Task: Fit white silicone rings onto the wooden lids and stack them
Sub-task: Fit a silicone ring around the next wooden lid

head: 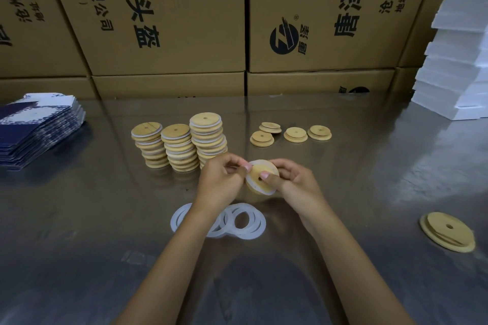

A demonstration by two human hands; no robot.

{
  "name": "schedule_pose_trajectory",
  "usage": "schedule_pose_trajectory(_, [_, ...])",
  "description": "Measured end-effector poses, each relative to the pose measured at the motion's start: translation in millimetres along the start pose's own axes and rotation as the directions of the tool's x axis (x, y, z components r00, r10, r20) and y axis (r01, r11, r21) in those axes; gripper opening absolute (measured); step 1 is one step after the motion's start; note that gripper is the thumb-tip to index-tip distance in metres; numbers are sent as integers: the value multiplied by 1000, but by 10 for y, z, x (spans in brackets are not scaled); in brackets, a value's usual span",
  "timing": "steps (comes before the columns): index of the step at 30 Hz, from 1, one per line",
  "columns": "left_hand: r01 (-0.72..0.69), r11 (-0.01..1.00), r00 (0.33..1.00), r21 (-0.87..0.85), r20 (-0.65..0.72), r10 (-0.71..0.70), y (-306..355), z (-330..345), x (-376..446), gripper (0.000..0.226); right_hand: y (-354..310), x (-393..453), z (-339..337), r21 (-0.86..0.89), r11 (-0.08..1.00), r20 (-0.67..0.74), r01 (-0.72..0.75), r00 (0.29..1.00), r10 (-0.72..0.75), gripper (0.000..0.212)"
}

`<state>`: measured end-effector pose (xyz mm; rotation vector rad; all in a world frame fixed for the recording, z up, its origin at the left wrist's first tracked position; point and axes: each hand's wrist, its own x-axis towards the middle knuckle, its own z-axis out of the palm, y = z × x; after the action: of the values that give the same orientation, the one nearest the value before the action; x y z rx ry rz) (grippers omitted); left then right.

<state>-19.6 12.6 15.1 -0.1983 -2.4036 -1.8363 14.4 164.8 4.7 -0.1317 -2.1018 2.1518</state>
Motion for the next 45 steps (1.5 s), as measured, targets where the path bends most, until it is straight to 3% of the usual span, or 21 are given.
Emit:
schedule_pose_trajectory(12, [105, 983, 991, -149, 95, -91, -2, -42, 22, 8, 12, 13, -34, 284, 954, -14, -96, 994, 104, 25])
schedule_pose_trajectory(21, [8, 999, 999, -34, 52, -6, -14, 76, -33, 5, -20, 20, -61, 403, 908, -51, -117, 987, 150, 25])
schedule_pose_trajectory(24, [-53, 998, 998, 45, 20, 52, -23, 72, -45, 7, -34, 2, -44, 349, 926, -11, -146, 987, 159, 23])
schedule_pose_trajectory(31, [-249, 940, 967, 234, 10, 254, -7, 52, -89, 14, -37, -37, 14, 12, 998, 28, -56, 998, 55, 17])
schedule_pose_trajectory(39, [-170, 950, 982, 261, -35, 185, 37, 5, -63, 15, -60, -35, -20, 45, 998, 85, -43, 996, 39, 21])
schedule_pose_trajectory(45, [-134, 964, 991, 228, 20, 133, 24, 0, -60, 12, -48, -19, -76, 95, 992, 102, -82, 992, 72, 20])
